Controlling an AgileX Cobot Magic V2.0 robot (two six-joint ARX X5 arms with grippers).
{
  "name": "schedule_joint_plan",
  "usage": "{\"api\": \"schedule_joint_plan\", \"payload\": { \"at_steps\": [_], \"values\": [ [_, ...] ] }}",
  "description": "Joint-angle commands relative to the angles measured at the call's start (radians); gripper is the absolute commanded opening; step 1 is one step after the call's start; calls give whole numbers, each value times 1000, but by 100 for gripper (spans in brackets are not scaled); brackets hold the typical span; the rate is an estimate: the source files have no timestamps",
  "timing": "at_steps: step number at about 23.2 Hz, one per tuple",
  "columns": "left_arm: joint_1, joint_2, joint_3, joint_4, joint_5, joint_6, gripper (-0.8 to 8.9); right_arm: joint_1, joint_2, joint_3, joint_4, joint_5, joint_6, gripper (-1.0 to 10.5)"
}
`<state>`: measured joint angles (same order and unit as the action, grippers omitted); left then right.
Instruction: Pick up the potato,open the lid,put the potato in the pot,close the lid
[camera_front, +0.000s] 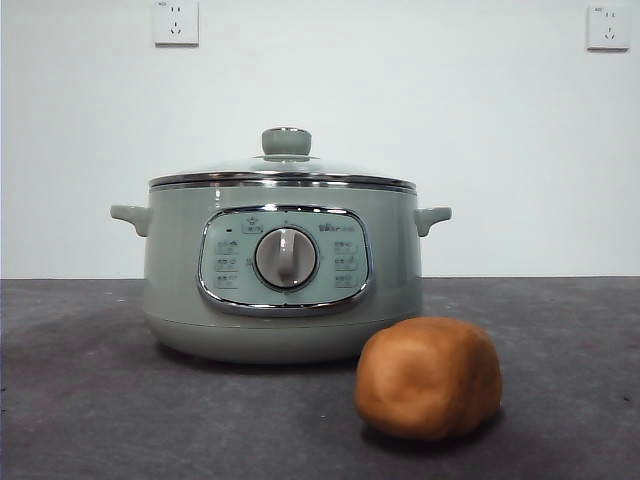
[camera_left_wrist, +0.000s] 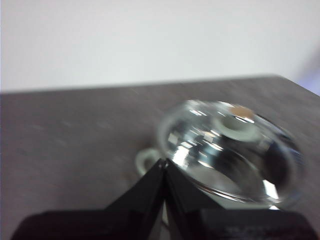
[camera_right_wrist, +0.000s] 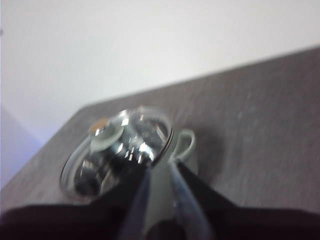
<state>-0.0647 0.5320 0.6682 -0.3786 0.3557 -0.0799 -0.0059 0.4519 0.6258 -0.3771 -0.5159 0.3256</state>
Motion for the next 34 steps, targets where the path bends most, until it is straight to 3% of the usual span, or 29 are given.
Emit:
{"api": "schedule_joint_plan", "payload": {
  "at_steps": [1, 5, 8, 11, 13, 15, 17, 19, 20, 23, 24, 29, 34],
  "values": [
    [-2, 64, 64, -72, 107, -6, 0, 0, 75, 68, -114, -42, -85, 241],
    [-2, 169, 149, -145, 227, -5, 0, 0, 178, 156, -285, -57, -177, 349],
    [-2, 243, 193, -166, 303, -6, 33, 0, 249, 205, -365, -57, -212, 499],
    [-2, 311, 225, -192, 348, -6, 210, 0, 303, 237, -394, -61, -224, 546],
    [-3, 352, 238, -207, 380, -7, 411, 0, 326, 253, -406, -64, -224, 545],
    [-3, 382, 244, -223, 407, -7, 534, 0, 347, 262, -409, -85, -226, 546],
    [-3, 417, 245, -235, 455, -5, 599, 2, 368, 266, -408, -126, -239, 607],
    [-8, 452, 245, -236, 475, -2, 640, 24, 392, 267, -409, -154, -253, 792],
    [-14, 464, 245, -235, 475, 3, 644, 44, 402, 267, -410, -153, -255, 832],
    [-48, 495, 245, -238, 456, 6, 821, 124, 436, 267, -417, -145, -247, 859],
    [-61, 501, 245, -242, 450, 8, 826, 156, 451, 267, -425, -145, -240, 859],
    [-131, 514, 245, -264, 448, 40, 825, 357, 550, 267, -502, 23, -126, 858],
    [-187, 514, 245, -265, 364, 39, 821, 545, 690, 267, -509, 136, 169, 854]
  ]
}}
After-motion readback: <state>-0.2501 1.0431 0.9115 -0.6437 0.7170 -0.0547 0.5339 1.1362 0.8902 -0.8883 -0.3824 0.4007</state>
